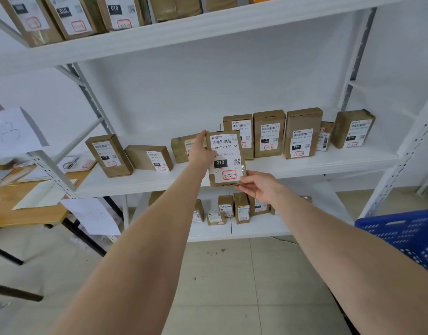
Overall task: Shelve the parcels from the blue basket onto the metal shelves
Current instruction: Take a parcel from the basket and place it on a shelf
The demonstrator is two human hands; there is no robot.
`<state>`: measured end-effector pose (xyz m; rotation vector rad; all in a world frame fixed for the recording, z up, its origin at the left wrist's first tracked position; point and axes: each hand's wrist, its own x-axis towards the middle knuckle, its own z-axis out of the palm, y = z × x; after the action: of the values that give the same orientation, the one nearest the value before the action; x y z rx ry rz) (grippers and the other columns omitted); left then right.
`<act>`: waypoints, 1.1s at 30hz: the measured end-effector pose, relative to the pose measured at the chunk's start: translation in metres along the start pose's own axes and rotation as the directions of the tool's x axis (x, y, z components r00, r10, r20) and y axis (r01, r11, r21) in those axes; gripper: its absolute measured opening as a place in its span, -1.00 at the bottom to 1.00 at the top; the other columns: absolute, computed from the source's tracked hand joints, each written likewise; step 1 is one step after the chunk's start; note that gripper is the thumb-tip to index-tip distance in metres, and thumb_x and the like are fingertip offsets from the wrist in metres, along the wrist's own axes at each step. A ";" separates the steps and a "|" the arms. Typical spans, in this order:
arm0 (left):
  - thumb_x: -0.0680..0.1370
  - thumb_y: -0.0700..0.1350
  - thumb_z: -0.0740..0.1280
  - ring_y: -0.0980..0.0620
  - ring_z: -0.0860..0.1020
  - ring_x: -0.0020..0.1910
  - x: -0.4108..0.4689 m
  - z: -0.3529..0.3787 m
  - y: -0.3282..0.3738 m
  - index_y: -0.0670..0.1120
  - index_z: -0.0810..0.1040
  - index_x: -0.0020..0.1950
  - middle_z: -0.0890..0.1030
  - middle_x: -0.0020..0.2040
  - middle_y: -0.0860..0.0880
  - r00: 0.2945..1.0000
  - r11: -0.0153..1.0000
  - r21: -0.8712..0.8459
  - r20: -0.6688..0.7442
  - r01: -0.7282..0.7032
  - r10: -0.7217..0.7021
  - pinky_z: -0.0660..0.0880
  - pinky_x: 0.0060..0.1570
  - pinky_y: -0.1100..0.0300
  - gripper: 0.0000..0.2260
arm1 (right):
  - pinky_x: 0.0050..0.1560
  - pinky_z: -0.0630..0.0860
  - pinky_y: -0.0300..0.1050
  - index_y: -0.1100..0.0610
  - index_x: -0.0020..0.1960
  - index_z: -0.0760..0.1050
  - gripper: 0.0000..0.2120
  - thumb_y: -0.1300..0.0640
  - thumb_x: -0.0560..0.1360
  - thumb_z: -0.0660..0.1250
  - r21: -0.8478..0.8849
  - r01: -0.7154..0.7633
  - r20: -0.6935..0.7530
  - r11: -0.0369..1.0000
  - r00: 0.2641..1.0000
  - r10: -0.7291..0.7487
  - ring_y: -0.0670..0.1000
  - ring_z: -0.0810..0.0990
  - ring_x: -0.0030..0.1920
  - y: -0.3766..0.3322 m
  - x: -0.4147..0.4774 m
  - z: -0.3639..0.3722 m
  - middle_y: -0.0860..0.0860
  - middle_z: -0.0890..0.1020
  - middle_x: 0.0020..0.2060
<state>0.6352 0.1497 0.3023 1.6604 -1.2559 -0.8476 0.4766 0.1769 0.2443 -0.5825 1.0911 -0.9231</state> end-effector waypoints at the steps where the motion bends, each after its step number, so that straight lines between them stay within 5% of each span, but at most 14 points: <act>1: 0.55 -0.36 0.26 0.04 0.54 -0.02 -0.001 0.000 0.000 0.03 0.15 0.53 0.56 0.23 -0.06 1.000 1.000 0.005 0.003 0.004 -0.004 0.52 -0.30 0.23 -0.37 | -0.14 0.65 -0.14 0.24 0.02 0.53 -0.83 0.44 0.50 0.30 -0.004 0.002 -0.006 1.000 1.000 -0.002 0.13 0.69 -0.08 0.000 0.000 0.000 0.20 0.67 -0.08; 6: 0.55 -0.38 0.24 0.00 0.54 0.06 -0.003 -0.002 0.002 0.06 0.15 0.53 0.54 0.25 -0.07 0.999 0.999 -0.005 -0.021 0.036 -0.036 0.53 -0.19 0.15 -0.36 | -0.01 0.63 -0.09 0.26 -0.01 0.52 -0.85 0.45 0.50 0.30 -0.043 0.011 -0.011 0.999 1.000 -0.012 0.13 0.69 -0.08 -0.004 -0.002 0.000 0.21 0.66 -0.05; 15: 0.56 -0.38 0.23 0.00 0.53 0.02 -0.014 0.000 0.026 0.07 0.14 0.54 0.53 0.24 -0.09 0.999 1.000 -0.020 -0.034 0.023 -0.024 0.47 -0.36 0.25 -0.36 | -0.08 0.64 -0.09 0.29 -0.02 0.52 -0.85 0.47 0.47 0.33 -0.065 0.065 -0.023 0.996 0.997 -0.067 0.15 0.66 0.02 -0.023 -0.016 -0.007 0.23 0.64 -0.01; 20: 0.55 -0.37 0.25 -0.11 0.53 0.19 -0.023 0.001 0.027 0.03 0.12 0.55 0.50 0.29 -0.11 0.998 1.000 0.011 -0.059 0.023 -0.023 0.58 0.01 -0.01 -0.35 | -0.14 0.65 -0.11 0.31 0.00 0.50 -0.84 0.48 0.46 0.33 -0.117 0.045 -0.004 0.992 0.999 -0.046 0.15 0.65 0.01 -0.026 -0.022 -0.010 0.24 0.63 -0.02; 23: 0.55 -0.36 0.25 -0.09 0.55 0.13 -0.024 -0.004 0.018 0.02 0.14 0.55 0.39 0.38 -0.09 0.998 0.998 0.051 -0.067 0.024 -0.021 0.60 -0.01 0.01 -0.36 | -0.22 0.65 -0.12 0.32 0.02 0.50 -0.82 0.48 0.46 0.34 -0.146 0.012 0.009 0.989 1.000 -0.010 0.14 0.66 -0.02 -0.020 -0.021 -0.006 0.24 0.64 -0.03; 29: 0.55 -0.34 0.26 -0.01 0.59 -0.13 -0.009 -0.022 -0.012 0.02 0.20 0.50 0.60 0.09 -0.12 0.992 0.992 0.048 -0.057 0.114 -0.111 0.60 -0.01 -0.09 -0.42 | -0.14 0.66 -0.09 0.33 0.06 0.52 -0.80 0.46 0.46 0.35 -0.237 -0.045 0.028 0.970 0.998 0.053 0.12 0.69 -0.07 -0.008 -0.005 0.010 0.22 0.66 -0.04; 33: 0.55 -0.34 0.25 0.03 0.57 -0.15 0.009 -0.034 -0.025 0.02 0.19 0.51 0.59 0.14 -0.12 0.992 0.992 0.039 -0.043 0.122 -0.120 0.59 -0.05 -0.03 -0.41 | -0.11 0.66 -0.08 0.32 0.07 0.51 -0.80 0.45 0.46 0.35 -0.244 -0.053 0.025 0.968 0.998 0.061 0.13 0.68 -0.04 -0.003 0.012 0.026 0.23 0.66 -0.02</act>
<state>0.6772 0.1516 0.2926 1.7933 -1.1618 -0.8609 0.5012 0.1640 0.2507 -0.7610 1.1949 -0.7323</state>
